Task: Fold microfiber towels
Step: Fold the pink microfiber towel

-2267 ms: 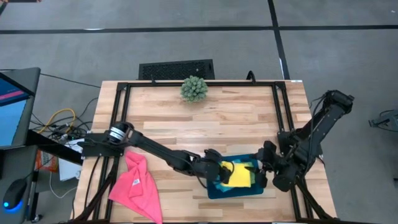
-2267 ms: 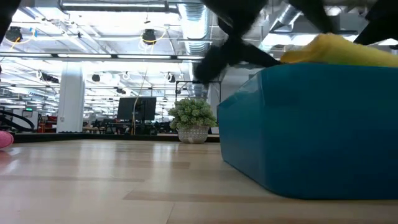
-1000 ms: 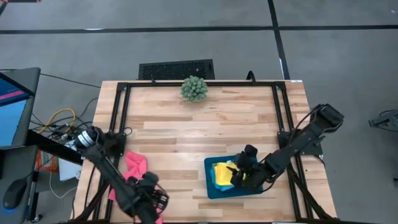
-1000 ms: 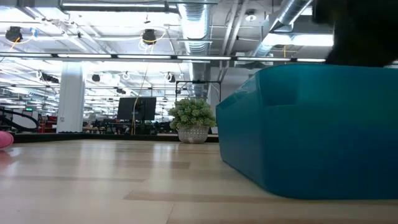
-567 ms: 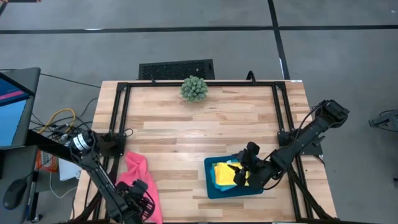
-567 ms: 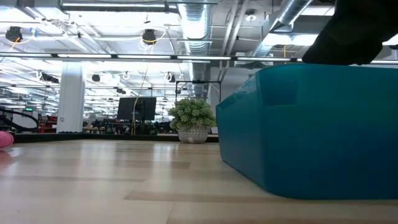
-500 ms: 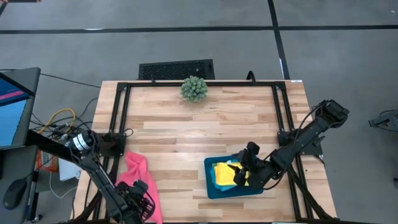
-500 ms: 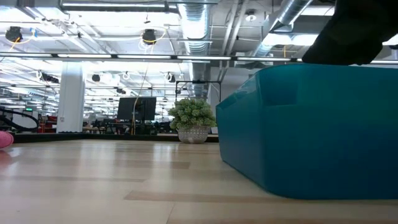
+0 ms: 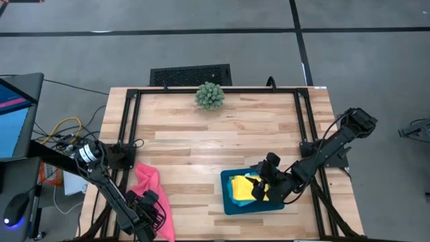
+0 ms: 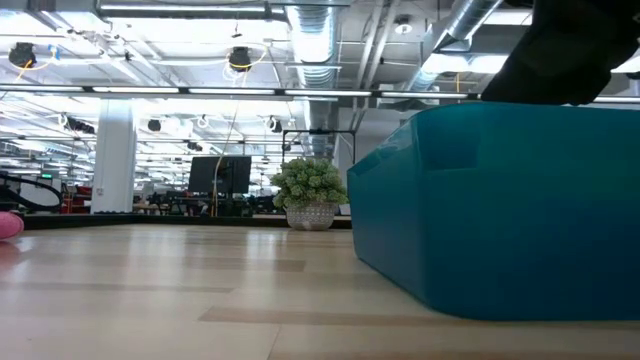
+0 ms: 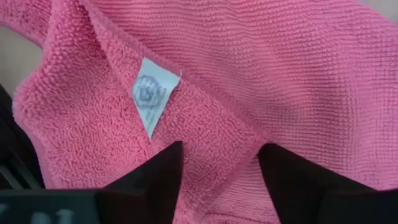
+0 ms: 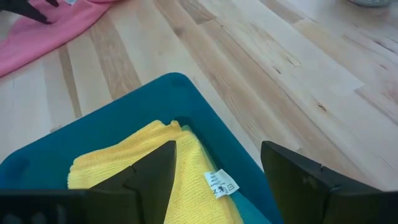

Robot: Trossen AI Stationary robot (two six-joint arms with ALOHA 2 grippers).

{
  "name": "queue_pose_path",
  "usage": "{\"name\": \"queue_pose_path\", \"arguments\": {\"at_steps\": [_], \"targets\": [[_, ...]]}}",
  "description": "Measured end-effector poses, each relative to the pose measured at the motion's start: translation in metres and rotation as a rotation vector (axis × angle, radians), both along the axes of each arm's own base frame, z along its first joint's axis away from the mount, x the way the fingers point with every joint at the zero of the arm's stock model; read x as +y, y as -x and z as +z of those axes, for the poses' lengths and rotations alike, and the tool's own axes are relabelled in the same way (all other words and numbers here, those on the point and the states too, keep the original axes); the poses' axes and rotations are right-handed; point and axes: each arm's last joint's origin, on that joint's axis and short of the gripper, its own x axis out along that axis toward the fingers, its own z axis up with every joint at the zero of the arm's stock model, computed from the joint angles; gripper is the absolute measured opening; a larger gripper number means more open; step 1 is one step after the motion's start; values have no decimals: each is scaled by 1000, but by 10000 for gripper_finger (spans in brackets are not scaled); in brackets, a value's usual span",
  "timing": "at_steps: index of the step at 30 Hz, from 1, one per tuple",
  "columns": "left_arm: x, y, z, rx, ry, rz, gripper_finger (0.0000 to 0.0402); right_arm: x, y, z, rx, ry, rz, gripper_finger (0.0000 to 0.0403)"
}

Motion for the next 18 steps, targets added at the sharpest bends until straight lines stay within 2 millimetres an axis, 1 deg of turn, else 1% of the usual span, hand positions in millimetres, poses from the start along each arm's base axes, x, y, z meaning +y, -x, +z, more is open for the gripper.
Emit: {"name": "queue_pose_path", "arguments": {"at_steps": [10,13,15,18], "targets": [[0,0,0,-1,-1,1,60,0,0,0,1,0,2,260],[-1,-3,3,-5,3,8,22,0,0,0,3,8,11,260],[-2,-6,8,-11,2,12,6,1,-1,1,1,18,27,260],[-2,-14,20,-39,-26,22,7,2,-3,2,-12,38,59,260]]}}
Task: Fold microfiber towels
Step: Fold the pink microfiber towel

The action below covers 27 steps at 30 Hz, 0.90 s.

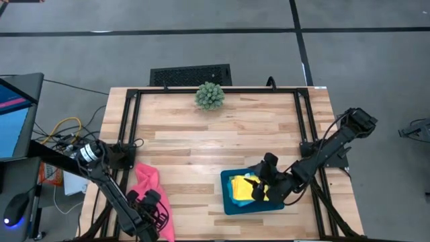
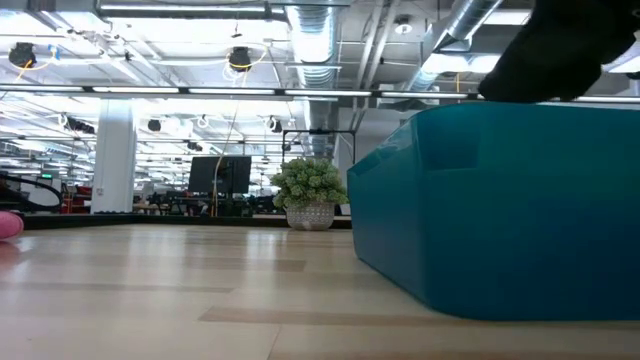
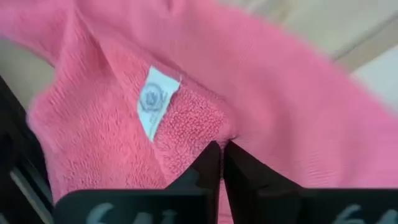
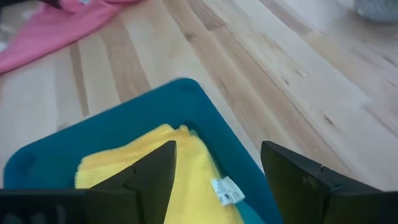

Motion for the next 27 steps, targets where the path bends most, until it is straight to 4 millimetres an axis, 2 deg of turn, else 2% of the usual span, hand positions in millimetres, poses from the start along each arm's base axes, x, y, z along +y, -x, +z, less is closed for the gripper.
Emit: {"name": "queue_pose_path", "arguments": {"at_steps": [7,13,17,22,27], "targets": [[11,-27,39,-43,-116,-30,4,-5,-16,8,-50,66,94,260],[31,-68,65,-117,-149,-157,3,-11,-30,15,-91,99,194,260],[49,-100,70,-177,-111,-225,4,-13,-38,21,-139,124,262,260],[62,-136,72,-313,-48,-368,4,-13,-45,30,-215,154,379,260],[68,-154,79,-405,-30,-453,4,-13,-50,35,-256,232,493,260]]}}
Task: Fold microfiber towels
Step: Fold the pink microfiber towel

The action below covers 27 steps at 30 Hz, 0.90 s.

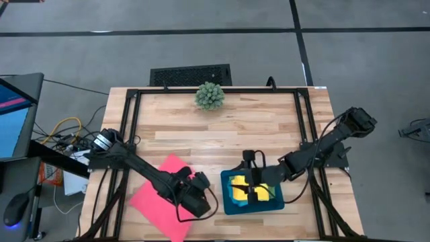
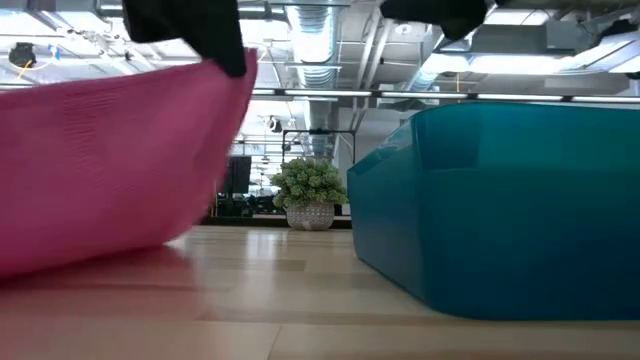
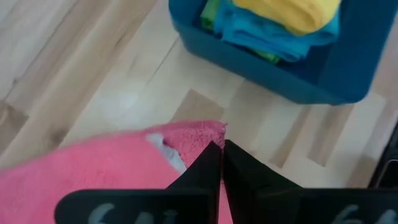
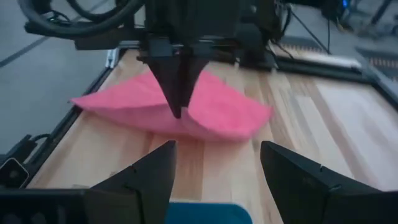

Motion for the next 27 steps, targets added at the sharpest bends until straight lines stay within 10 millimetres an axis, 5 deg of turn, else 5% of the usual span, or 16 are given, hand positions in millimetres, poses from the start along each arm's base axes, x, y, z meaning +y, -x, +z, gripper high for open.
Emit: {"name": "queue_pose_path", "arguments": {"at_steps": [6,14,27], "targets": [[0,-2,5,-12,-5,-23,4,-3,-9,4,-72,30,76,260],[-3,-4,8,-36,12,-25,4,-1,-32,-30,-47,70,164,260],[-6,-6,10,-60,45,-53,4,3,-80,-52,-46,162,215,260]]}}
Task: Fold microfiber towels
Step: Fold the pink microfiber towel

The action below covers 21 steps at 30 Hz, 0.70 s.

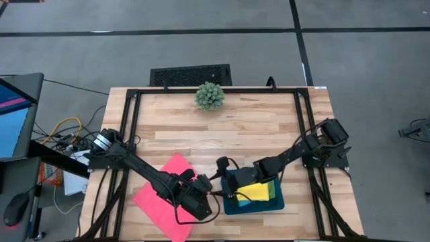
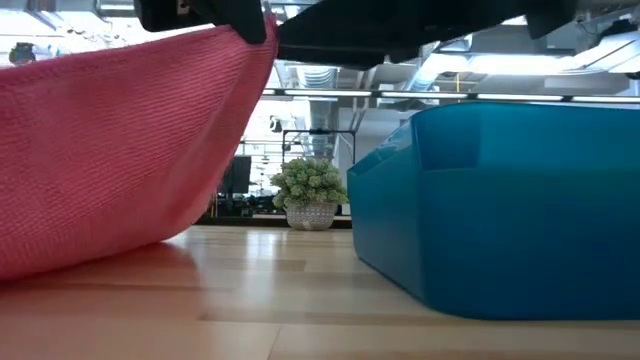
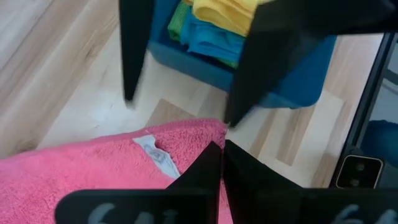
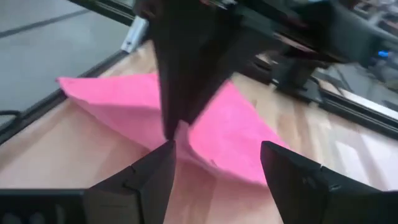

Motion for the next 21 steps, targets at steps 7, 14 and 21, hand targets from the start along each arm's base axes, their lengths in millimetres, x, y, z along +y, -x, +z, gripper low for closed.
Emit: {"name": "queue_pose_path", "arguments": {"at_steps": [7,14,21], "targets": [[0,0,0,5,-6,-22,4,-1,-7,-8,18,4,105,260],[1,0,0,7,-14,-32,4,-5,-10,-10,12,15,107,260],[4,-3,0,2,-18,-47,4,-6,-11,-9,-5,17,112,260]]}}
